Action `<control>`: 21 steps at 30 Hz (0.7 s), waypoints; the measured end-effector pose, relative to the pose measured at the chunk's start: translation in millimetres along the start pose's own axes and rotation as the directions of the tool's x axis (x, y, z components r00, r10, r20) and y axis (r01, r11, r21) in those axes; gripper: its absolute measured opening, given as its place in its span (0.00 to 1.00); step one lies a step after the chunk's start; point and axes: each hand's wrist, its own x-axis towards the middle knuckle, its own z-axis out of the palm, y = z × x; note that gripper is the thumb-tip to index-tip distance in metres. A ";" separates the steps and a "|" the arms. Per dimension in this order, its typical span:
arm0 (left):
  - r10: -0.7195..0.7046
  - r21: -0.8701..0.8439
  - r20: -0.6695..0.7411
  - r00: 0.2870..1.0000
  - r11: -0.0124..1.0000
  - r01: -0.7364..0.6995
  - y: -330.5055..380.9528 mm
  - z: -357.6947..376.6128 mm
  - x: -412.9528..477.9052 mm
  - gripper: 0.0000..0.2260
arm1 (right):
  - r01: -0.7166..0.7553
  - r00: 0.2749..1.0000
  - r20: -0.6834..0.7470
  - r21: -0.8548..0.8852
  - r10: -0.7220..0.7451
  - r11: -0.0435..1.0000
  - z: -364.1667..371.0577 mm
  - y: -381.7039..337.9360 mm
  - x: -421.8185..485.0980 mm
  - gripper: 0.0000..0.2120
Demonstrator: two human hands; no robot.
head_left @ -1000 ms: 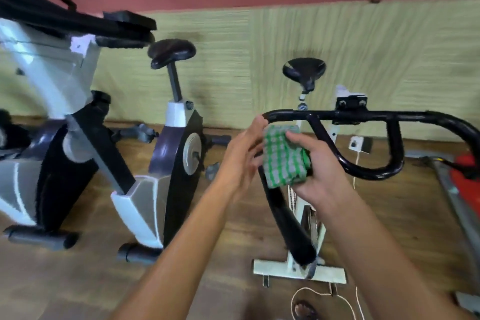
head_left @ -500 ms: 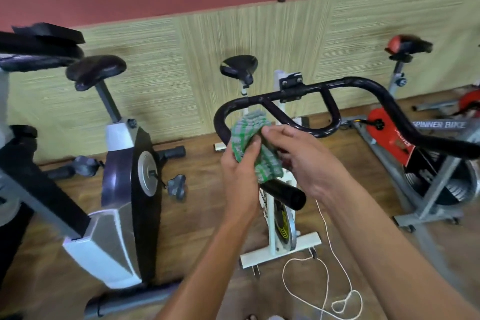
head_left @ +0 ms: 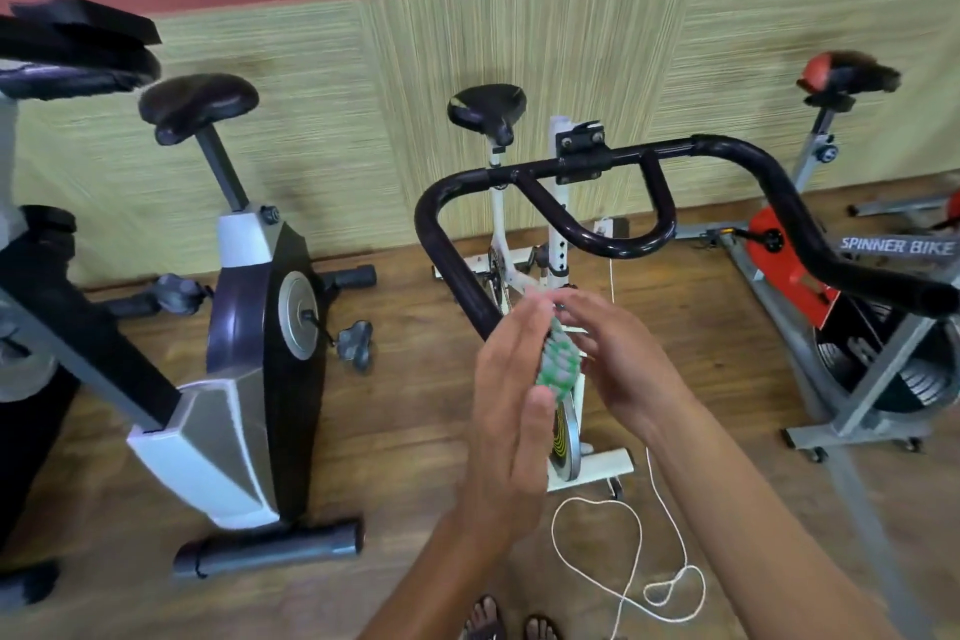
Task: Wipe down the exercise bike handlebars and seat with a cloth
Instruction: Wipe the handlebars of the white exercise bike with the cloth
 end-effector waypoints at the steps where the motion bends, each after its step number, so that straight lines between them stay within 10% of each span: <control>1: -0.007 0.012 -0.029 1.000 1.000 0.008 -4.9 0.4 0.2 0.24 | -0.001 0.999 0.046 -0.021 0.002 1.000 3.8 1.3 0.6 0.14; 16: 0.043 0.014 -0.107 0.993 0.999 -0.041 -59.9 0.4 31.9 0.24 | -0.044 0.998 0.050 -0.099 0.049 0.994 7.9 12.2 37.0 0.10; 21: 0.166 0.005 0.062 0.984 0.986 -0.167 -78.0 -11.6 27.7 0.23 | 0.327 0.914 -0.084 -0.422 -0.396 0.845 17.3 -12.1 72.6 0.07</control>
